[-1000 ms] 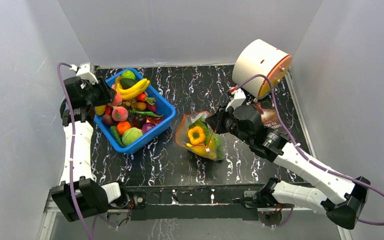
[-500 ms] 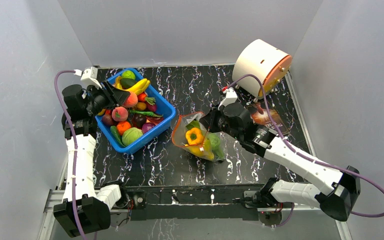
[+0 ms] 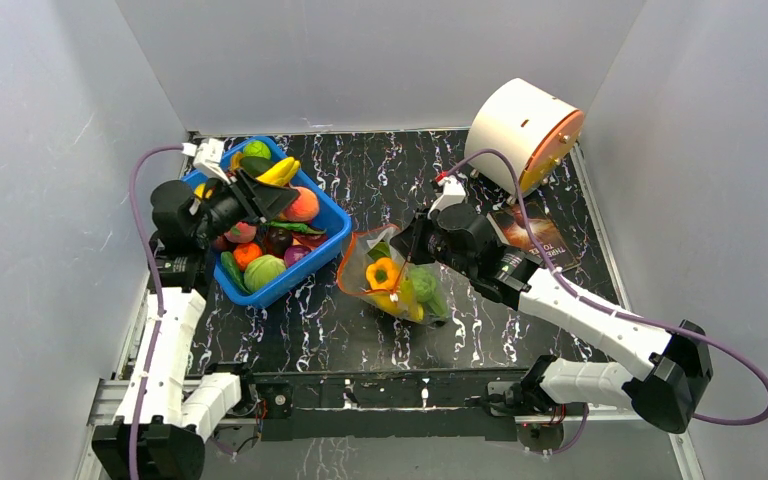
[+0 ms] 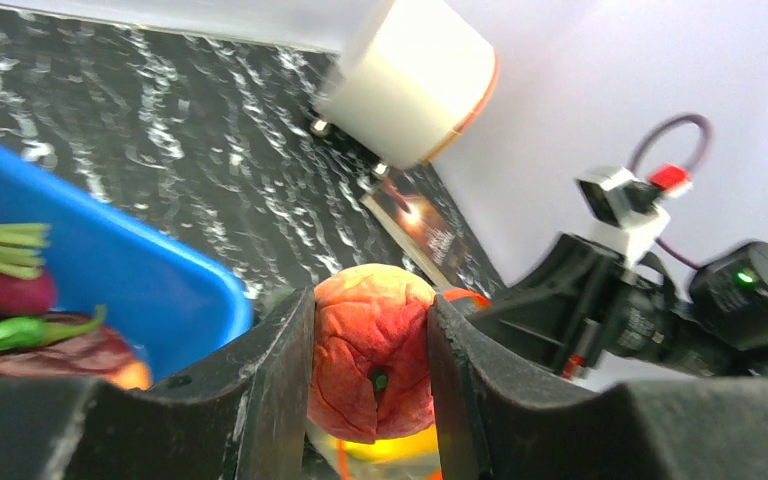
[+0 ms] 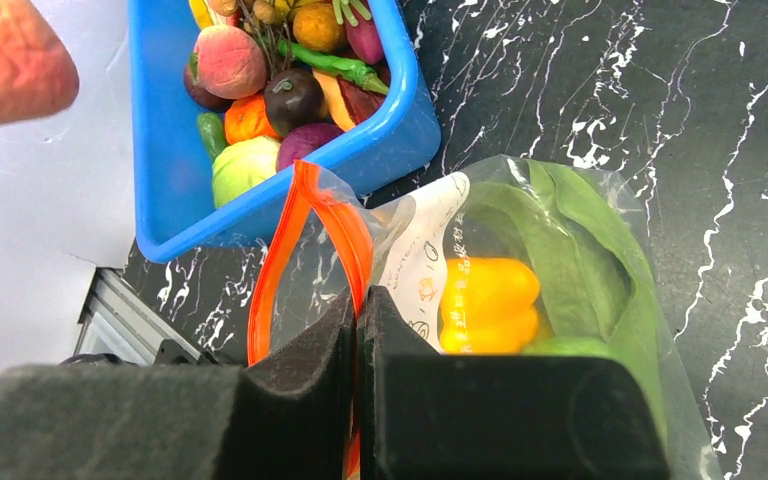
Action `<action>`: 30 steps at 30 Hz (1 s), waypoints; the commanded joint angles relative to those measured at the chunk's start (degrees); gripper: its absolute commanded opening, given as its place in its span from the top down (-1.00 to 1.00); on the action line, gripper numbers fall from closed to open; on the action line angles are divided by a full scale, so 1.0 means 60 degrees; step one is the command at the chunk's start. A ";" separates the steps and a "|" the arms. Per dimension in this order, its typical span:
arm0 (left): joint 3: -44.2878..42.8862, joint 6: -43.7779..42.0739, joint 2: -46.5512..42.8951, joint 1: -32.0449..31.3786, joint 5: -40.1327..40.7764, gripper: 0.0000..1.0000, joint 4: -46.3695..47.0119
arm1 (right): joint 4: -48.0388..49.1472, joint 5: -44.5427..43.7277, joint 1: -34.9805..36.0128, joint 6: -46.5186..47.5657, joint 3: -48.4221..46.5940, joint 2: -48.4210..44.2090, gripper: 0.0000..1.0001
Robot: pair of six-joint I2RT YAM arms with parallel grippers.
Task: Place the food in the zip-top bag and seal the zipper
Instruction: Pick up the fake fruit from the bin, then place the fake fruit in the zipper food storage bag.
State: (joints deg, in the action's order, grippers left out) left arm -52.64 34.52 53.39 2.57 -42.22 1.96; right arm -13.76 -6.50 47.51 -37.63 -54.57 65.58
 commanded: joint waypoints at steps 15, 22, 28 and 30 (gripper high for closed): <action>0.1762 0.1446 -0.0353 -0.3189 0.0974 0.57 0.2324 | 0.0609 -0.0074 -0.0023 -0.0072 -0.0647 -0.0179 1.00; 0.2591 0.1516 0.0240 -0.4499 0.1631 0.59 0.3641 | 0.0594 0.0190 -0.0029 -0.0053 -0.0701 -0.0231 1.00; 0.2611 0.1218 0.0850 -0.5350 0.2025 0.58 0.3951 | 0.0453 0.0233 -0.0026 0.0004 -0.0678 -0.0341 1.00; 0.2546 0.1027 0.0948 -0.5554 0.2185 0.57 0.3841 | 0.0421 0.0206 -0.0024 0.0042 -0.0651 -0.0400 1.00</action>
State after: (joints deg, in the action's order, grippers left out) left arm -36.64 42.96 58.85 -28.69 -31.44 21.30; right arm -13.50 -5.32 47.51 -37.80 -55.09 65.69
